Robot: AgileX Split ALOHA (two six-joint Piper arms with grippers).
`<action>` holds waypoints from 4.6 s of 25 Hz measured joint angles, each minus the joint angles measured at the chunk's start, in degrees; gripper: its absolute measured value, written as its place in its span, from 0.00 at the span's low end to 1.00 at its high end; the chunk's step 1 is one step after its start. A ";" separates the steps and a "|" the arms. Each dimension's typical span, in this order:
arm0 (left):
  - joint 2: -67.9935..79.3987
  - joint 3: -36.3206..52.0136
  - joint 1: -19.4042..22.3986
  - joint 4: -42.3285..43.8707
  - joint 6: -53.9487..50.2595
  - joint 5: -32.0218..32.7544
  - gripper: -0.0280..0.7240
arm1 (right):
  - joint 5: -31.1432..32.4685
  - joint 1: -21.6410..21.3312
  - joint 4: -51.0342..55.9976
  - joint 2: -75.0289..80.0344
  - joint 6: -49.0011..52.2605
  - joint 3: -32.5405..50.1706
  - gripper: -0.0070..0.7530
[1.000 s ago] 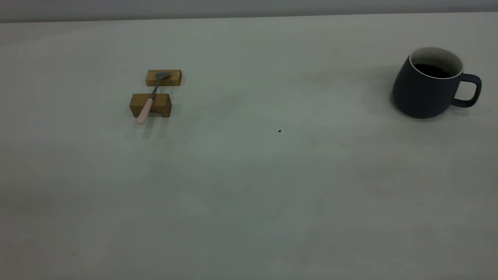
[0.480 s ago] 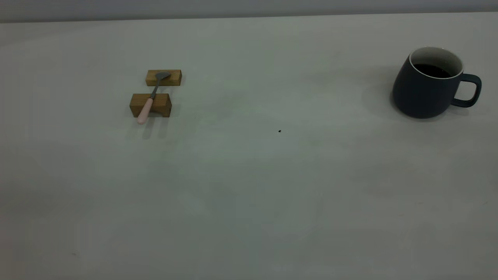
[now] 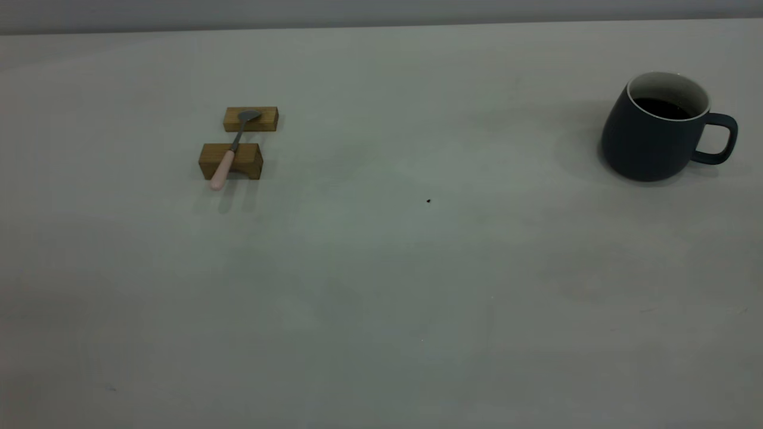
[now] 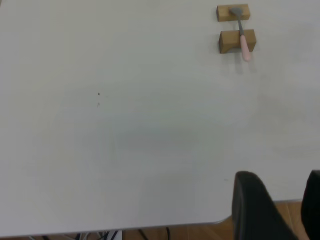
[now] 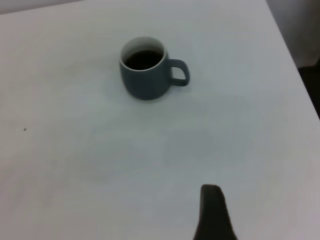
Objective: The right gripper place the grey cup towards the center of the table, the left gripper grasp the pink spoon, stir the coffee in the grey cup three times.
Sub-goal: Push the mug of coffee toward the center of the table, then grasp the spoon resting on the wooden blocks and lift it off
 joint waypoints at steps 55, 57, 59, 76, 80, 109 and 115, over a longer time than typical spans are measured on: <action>0.00 0.00 0.00 0.00 -0.05 0.00 0.45 | -47.49 -8.35 7.94 128.64 -74.33 -44.62 0.72; 0.00 0.00 0.00 0.00 0.00 0.00 0.45 | -49.55 -8.35 7.94 129.74 -74.38 -44.62 0.72; 0.00 0.00 0.00 0.00 0.00 0.00 0.45 | -51.31 -7.93 7.94 130.68 -74.75 -44.62 0.72; 0.00 0.00 0.00 0.00 0.00 0.00 0.45 | -63.98 5.66 8.00 134.60 -78.00 -44.68 0.72; 0.00 0.00 0.00 0.00 0.00 0.00 0.45 | -66.94 8.35 8.00 134.60 -78.00 -44.68 0.72; 0.00 0.00 0.00 -0.11 -0.06 0.00 0.45 | -54.16 19.19 17.64 123.04 -46.19 -44.63 0.70; 0.00 0.00 0.00 -0.11 -0.06 0.00 0.45 | -24.89 18.99 21.67 105.46 -30.91 -43.18 0.70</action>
